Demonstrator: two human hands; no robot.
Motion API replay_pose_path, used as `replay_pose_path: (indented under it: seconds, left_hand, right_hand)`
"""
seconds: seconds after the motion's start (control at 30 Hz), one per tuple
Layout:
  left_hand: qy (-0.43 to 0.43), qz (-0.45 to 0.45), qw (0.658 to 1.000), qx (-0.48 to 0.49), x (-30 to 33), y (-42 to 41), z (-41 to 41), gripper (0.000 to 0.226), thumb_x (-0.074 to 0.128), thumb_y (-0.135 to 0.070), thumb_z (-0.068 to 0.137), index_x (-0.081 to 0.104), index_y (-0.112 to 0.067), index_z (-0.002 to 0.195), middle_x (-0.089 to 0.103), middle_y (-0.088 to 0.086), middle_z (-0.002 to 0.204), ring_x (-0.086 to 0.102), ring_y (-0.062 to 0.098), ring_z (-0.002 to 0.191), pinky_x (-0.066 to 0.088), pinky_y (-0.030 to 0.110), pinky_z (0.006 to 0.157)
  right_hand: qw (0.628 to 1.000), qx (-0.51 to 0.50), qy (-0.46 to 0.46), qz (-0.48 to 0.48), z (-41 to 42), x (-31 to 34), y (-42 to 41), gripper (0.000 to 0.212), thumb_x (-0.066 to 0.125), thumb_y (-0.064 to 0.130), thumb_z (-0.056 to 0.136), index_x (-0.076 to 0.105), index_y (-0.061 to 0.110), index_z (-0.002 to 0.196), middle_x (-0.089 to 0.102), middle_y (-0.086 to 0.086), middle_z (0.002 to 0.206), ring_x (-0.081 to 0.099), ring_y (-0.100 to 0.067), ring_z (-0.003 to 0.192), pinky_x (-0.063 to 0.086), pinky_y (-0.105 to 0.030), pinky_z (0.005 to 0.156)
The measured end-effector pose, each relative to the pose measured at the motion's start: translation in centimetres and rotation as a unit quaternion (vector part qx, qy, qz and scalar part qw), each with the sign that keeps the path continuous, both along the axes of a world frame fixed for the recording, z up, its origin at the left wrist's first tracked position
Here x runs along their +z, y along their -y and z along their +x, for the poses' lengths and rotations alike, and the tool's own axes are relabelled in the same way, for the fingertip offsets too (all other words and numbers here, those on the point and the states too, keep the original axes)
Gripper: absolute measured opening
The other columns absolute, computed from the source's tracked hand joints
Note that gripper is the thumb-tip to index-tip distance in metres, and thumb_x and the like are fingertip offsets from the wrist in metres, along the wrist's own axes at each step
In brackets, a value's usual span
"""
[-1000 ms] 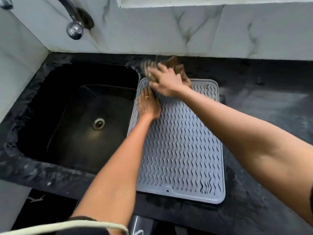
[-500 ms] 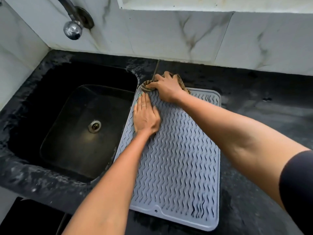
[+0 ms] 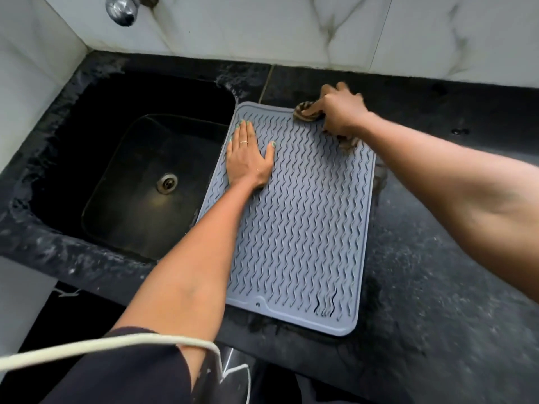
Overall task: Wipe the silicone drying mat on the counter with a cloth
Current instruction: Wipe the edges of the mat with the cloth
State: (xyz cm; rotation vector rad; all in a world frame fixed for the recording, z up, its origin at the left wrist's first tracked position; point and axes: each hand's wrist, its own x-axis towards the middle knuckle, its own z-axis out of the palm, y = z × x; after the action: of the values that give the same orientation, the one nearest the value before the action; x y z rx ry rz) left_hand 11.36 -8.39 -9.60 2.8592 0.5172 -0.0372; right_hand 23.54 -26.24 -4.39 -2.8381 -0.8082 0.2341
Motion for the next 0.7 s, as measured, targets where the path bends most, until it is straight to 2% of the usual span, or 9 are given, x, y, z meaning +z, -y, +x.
replay_pose_path:
  seconds: [0.2,0.33,0.43,0.5,0.57,0.63,0.7]
  left_hand:
    - [-0.012,0.005,1.0,0.002,0.0,0.0,0.0,0.073,0.022,-0.053,0.097,0.001,-0.011,0.153,-0.001,0.004,0.163,-0.001,0.018,0.15,0.001,0.035,0.123]
    - [-0.015,0.017,1.0,-0.004,0.0,-0.1,0.1,0.073,0.021,-0.054,0.098,0.0,-0.011,0.153,-0.001,0.005,0.163,-0.002,0.018,0.15,0.001,0.036,0.123]
    - [-0.024,0.034,0.999,-0.004,0.2,0.1,0.1,0.072,0.02,-0.053,0.098,0.0,-0.01,0.153,-0.002,0.006,0.162,-0.003,0.018,0.15,-0.002,0.037,0.123]
    - [-0.034,0.076,0.997,-0.006,0.8,0.5,0.0,0.069,0.018,-0.049,0.099,0.002,-0.009,0.153,0.0,0.008,0.162,-0.002,0.019,0.15,-0.006,0.04,0.122]
    - [-0.007,0.109,0.994,-0.028,1.3,2.1,-0.3,0.063,0.02,-0.041,0.1,0.007,-0.009,0.153,0.005,0.008,0.162,0.002,0.021,0.15,-0.005,0.041,0.122]
    - [0.028,0.079,0.994,-0.067,1.4,5.1,-1.0,0.061,0.025,-0.037,0.099,0.013,-0.011,0.153,0.009,0.007,0.162,0.006,0.02,0.15,-0.004,0.041,0.121]
    - [0.029,0.023,0.994,-0.099,0.9,8.5,-2.0,0.06,0.025,-0.039,0.1,0.014,-0.013,0.152,0.009,0.006,0.161,0.007,0.02,0.15,-0.003,0.041,0.12]
  right_hand:
    - [0.998,-0.042,0.021,-0.039,0.5,0.3,5.7,0.048,0.064,0.004,0.079,0.061,0.024,0.122,0.047,-0.015,0.123,0.034,-0.038,0.116,0.035,-0.06,0.095]
    - [0.993,-0.017,0.077,-0.092,-0.4,0.0,9.7,0.043,0.063,0.01,0.082,0.059,0.02,0.124,0.045,-0.017,0.123,0.033,-0.039,0.115,0.035,-0.059,0.091]
    - [0.988,-0.013,0.089,-0.125,-0.9,0.1,11.1,0.042,0.061,0.004,0.08,0.059,0.015,0.121,0.044,-0.018,0.121,0.034,-0.039,0.113,0.036,-0.059,0.089]
    - [0.989,-0.026,0.095,-0.115,-0.7,0.9,10.5,0.034,0.06,0.0,0.078,0.063,0.008,0.111,0.046,-0.02,0.117,0.035,-0.039,0.112,0.035,-0.059,0.088]
    - [0.99,-0.043,0.118,-0.06,-0.6,1.7,9.0,0.034,0.059,0.0,0.078,0.064,0.011,0.11,0.047,-0.019,0.114,0.036,-0.039,0.111,0.035,-0.058,0.088]
    - [0.994,-0.04,0.102,0.018,-0.9,2.0,6.7,0.045,0.06,0.003,0.081,0.061,0.024,0.12,0.047,-0.016,0.118,0.036,-0.037,0.115,0.035,-0.058,0.09]
    - [0.998,0.002,0.052,0.02,-1.9,1.8,4.8,0.048,0.059,0.006,0.084,0.055,0.03,0.126,0.044,-0.014,0.125,0.032,-0.037,0.12,0.032,-0.061,0.094]
